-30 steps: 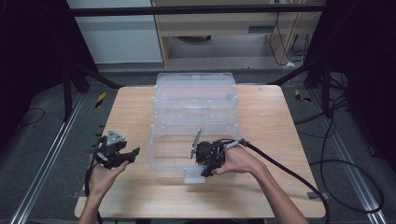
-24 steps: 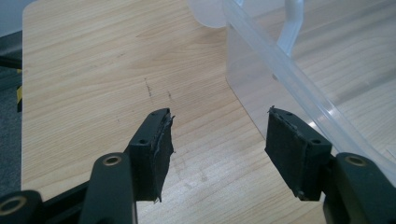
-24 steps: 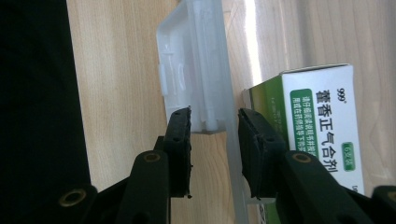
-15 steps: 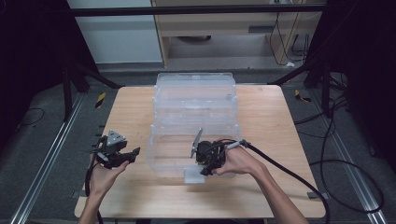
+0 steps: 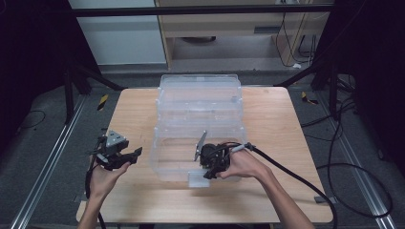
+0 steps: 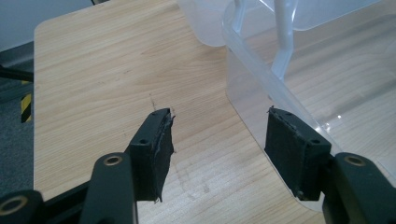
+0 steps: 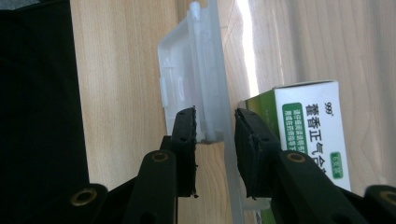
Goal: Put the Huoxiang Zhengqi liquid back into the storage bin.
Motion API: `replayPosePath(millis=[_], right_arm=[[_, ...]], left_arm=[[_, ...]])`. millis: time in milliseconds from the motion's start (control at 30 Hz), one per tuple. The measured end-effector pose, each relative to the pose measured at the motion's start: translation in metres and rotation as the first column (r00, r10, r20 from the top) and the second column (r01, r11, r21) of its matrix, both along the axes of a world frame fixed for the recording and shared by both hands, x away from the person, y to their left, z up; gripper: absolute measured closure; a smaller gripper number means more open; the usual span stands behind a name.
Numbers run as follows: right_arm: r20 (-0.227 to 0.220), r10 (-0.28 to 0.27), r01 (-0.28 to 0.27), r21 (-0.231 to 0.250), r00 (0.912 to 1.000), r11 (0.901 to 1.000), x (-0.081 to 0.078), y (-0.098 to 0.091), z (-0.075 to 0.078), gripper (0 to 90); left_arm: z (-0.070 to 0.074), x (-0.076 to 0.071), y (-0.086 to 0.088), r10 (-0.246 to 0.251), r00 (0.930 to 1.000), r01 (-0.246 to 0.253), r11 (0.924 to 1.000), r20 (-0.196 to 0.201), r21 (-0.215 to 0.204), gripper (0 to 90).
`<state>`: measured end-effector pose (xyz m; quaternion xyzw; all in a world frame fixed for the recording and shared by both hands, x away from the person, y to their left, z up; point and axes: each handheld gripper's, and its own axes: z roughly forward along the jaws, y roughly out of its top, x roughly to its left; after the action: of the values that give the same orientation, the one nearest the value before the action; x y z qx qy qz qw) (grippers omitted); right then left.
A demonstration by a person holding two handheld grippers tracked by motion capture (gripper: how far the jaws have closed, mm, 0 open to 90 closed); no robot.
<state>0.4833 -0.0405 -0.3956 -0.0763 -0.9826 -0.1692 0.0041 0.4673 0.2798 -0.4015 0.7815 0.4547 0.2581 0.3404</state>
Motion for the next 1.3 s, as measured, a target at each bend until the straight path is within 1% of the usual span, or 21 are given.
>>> replayPosePath(millis=[33,100,133,200,300,600,833,1067,1300], right_arm=[[-0.004,-0.003,0.003,-0.003,1.0000,1.0000,0.000,0.001,0.000,69.7],[0.000,-0.001,0.001,0.014,1.0000,0.9999,0.000,0.001,0.000,71.6],[0.005,0.001,-0.001,0.014,1.0000,0.9999,0.001,0.002,-0.001,71.1],[0.003,0.003,-0.003,0.002,1.0000,1.0000,0.001,0.005,-0.004,70.9],[-0.001,0.004,-0.004,-0.001,1.0000,1.0000,0.002,0.006,-0.008,71.9],[0.023,0.002,-0.002,-0.003,0.9997,1.0000,-0.001,0.008,-0.008,73.8],[0.026,0.006,-0.006,-0.006,0.9996,1.0000,-0.001,0.008,-0.007,74.0],[0.033,0.003,-0.003,-0.013,0.9995,0.9999,-0.002,0.009,-0.007,74.2],[0.037,0.003,-0.002,-0.013,0.9993,0.9999,-0.003,0.009,-0.007,74.3]], left_arm=[[0.000,0.000,0.000,0.001,1.0000,-0.001,1.0000,0.000,-0.001,40.4],[0.000,0.000,0.000,0.000,1.0000,0.000,1.0000,0.001,-0.002,40.4],[0.001,0.000,0.000,0.000,1.0000,0.000,1.0000,0.001,-0.002,40.4],[0.001,-0.001,0.001,0.001,1.0000,-0.001,1.0000,0.002,-0.004,40.4],[0.001,0.000,0.002,0.002,1.0000,-0.002,1.0000,0.003,-0.006,40.4],[0.001,-0.001,0.001,0.000,1.0000,0.000,1.0000,0.004,-0.006,40.5],[0.004,0.000,-0.001,-0.008,0.9999,0.008,1.0000,0.010,-0.003,40.4],[0.012,0.002,-0.005,-0.028,0.9992,0.028,0.9996,0.029,0.002,40.4],[0.027,0.005,-0.012,-0.061,0.9959,0.061,0.9981,0.067,-0.003,40.2]])
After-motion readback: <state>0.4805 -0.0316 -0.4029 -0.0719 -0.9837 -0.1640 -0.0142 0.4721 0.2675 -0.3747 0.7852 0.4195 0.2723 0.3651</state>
